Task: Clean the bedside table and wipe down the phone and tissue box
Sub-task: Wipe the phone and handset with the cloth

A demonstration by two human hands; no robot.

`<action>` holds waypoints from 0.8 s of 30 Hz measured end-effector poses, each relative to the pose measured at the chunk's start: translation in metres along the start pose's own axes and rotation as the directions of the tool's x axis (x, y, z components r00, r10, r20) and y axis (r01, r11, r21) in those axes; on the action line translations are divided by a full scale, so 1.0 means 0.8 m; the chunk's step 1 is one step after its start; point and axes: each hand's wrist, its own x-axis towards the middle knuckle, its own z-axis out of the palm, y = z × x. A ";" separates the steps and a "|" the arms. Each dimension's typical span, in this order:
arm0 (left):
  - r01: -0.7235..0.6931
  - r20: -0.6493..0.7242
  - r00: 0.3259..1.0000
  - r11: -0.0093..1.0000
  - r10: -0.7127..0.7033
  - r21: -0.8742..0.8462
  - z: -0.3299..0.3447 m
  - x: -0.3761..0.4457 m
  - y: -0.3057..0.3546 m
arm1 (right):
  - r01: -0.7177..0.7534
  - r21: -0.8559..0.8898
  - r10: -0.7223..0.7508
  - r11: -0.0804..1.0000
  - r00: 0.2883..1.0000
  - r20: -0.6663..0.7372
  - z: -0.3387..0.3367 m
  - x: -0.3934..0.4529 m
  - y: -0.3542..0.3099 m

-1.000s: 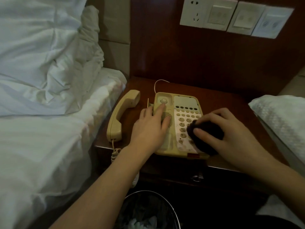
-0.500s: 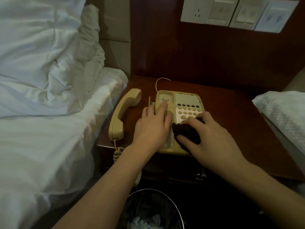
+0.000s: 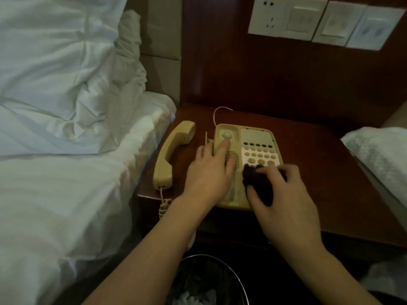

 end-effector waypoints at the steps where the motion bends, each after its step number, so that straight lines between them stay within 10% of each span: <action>1: -0.002 0.003 1.000 1.000 0.002 0.004 0.000 0.000 0.001 | 0.000 -0.001 0.000 1.000 1.000 0.002 -0.001 -0.007 0.002; 24: 0.032 0.009 0.999 0.999 -0.032 -0.018 -0.009 0.002 -0.001 | -0.143 0.029 0.143 0.989 0.990 0.017 -0.016 0.086 0.065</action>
